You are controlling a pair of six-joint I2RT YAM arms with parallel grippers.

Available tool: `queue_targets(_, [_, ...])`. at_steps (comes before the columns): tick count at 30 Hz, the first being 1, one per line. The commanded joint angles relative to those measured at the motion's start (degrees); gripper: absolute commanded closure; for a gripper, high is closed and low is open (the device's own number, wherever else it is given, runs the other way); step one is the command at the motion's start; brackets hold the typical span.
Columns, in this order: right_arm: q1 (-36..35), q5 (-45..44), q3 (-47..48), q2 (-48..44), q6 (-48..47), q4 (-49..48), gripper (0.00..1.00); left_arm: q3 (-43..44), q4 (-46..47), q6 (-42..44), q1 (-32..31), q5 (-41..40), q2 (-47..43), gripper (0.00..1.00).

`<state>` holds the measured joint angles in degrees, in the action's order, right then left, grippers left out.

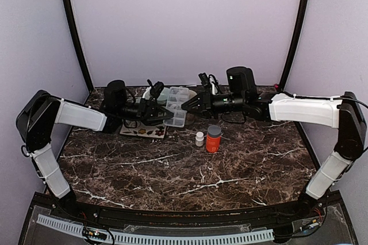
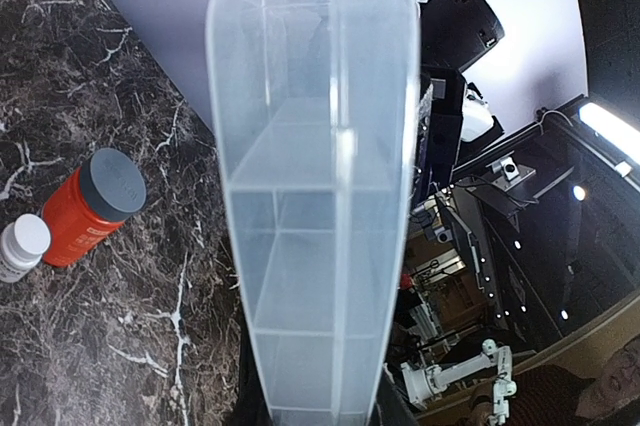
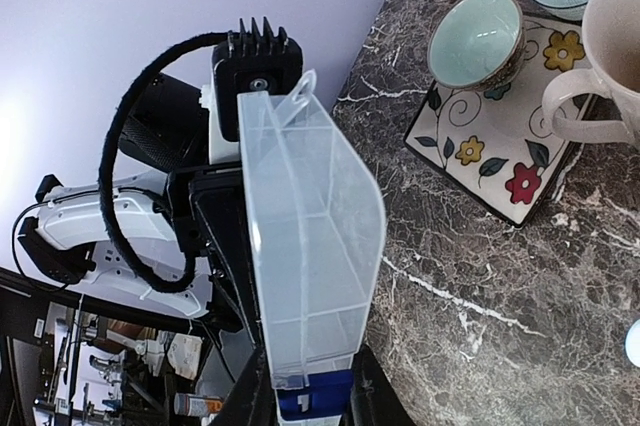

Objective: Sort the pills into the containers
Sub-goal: Open the lid of the pill container.

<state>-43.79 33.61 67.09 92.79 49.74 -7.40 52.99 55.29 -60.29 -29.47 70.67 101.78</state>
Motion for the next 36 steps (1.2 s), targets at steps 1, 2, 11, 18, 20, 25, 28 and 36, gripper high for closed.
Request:
queue_targets(1, [0.5,-0.9,0.4,-1.0,-1.0,2.2,0.9,3.2,-18.2,13.3,0.8,-6.3,-5.0,1.0])
queue_targets(2, [0.5,-1.3,0.7,-1.0,-1.2,2.9,0.9,3.6,-20.5,14.8,0.9,-7.2,-5.4,1.0])
queue_targets(11, [0.5,-5.0,3.8,0.4,-3.7,9.7,0.91,4.2,-28.9,20.4,0.9,-12.8,-6.8,1.0])
queue_targets(18, [0.5,-7.0,5.5,1.1,-5.2,13.5,0.87,4.7,-30.5,21.4,0.8,-13.9,-6.6,1.0])
queue_targets(20, [0.5,-7.2,5.8,1.4,-5.3,13.9,0.84,4.9,-30.4,21.2,0.9,-13.7,-6.1,1.0])
queue_targets(25, [0.5,-7.7,6.1,1.7,-5.9,14.9,0.76,5.1,-30.2,21.0,0.8,-13.2,-5.7,1.0])
queue_targets(28, [0.6,-7.9,6.4,1.8,-6.2,15.4,0.73,5.2,-30.2,21.0,0.9,-13.3,-5.5,1.0])
queue_targets(36, [0.5,-7.4,7.7,3.2,-7.0,15.9,0.73,5.0,-27.5,18.8,1.0,-11.4,-4.2,1.0])
